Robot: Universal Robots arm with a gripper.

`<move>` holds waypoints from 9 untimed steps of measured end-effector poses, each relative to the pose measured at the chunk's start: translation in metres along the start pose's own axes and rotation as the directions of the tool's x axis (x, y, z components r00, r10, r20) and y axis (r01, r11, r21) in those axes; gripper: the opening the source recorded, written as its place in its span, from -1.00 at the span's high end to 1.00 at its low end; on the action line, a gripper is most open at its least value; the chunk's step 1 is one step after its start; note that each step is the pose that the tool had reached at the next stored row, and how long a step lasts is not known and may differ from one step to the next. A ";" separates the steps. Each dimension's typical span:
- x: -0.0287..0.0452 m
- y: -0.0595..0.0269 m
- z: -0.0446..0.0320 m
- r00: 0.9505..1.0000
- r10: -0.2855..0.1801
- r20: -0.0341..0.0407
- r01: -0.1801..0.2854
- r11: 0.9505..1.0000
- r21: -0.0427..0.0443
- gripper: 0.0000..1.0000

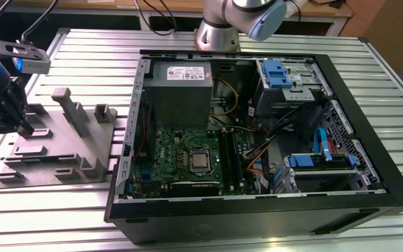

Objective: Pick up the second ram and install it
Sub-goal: 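Pick up the second ram and move it above second insertion slot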

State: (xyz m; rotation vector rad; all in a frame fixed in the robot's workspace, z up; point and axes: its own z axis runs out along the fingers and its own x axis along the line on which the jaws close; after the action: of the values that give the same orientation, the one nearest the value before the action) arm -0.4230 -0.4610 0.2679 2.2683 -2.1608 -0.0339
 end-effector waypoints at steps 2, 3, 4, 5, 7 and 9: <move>0.0038 0.0002 0.0002 1.000 0.000 0.000 0.000 1.000 0.000 0.80; 0.0058 0.0003 0.0003 1.000 -0.001 0.000 0.001 1.000 0.000 0.80; 0.0075 0.0004 0.0007 1.000 -0.001 0.000 0.001 1.000 0.000 0.80; 0.0088 0.0004 0.0016 1.000 -0.001 0.000 0.001 1.000 0.000 0.80; 0.0111 0.0005 0.0029 1.000 -0.001 0.000 0.001 1.000 0.000 0.80; 0.0121 0.0006 0.0034 1.000 -0.001 0.000 0.001 1.000 0.000 0.80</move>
State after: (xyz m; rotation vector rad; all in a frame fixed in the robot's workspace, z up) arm -0.4231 -0.4731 0.2644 2.2698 -2.1596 -0.0342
